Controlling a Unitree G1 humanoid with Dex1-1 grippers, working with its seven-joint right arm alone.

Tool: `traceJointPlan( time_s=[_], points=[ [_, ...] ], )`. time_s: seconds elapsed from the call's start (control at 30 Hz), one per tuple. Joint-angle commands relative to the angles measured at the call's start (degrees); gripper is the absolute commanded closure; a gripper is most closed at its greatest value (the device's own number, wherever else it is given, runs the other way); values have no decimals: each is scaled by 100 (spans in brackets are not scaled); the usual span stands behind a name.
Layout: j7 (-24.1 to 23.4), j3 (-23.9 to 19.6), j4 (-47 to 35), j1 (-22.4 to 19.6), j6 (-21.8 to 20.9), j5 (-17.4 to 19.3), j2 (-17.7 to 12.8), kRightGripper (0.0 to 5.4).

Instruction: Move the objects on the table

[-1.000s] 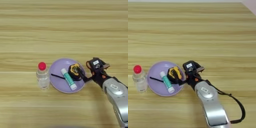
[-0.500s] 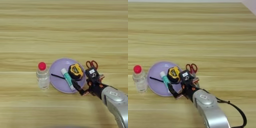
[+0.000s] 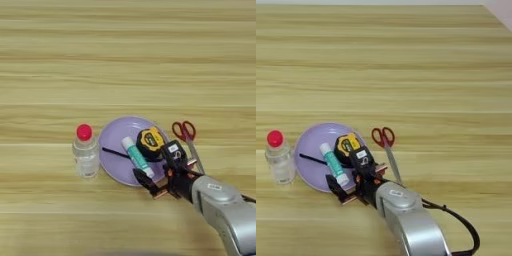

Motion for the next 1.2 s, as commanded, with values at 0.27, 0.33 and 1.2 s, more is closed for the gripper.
traceJointPlan(
  time_s=[0.27,0.33,1.2],
  points=[
    [-100,45,288,-463,-187,28,87,2],
    [-101,60,377,-475,-216,15,90,2],
    [-139,59,1202,-776,-357,25,248,2]
  ],
)
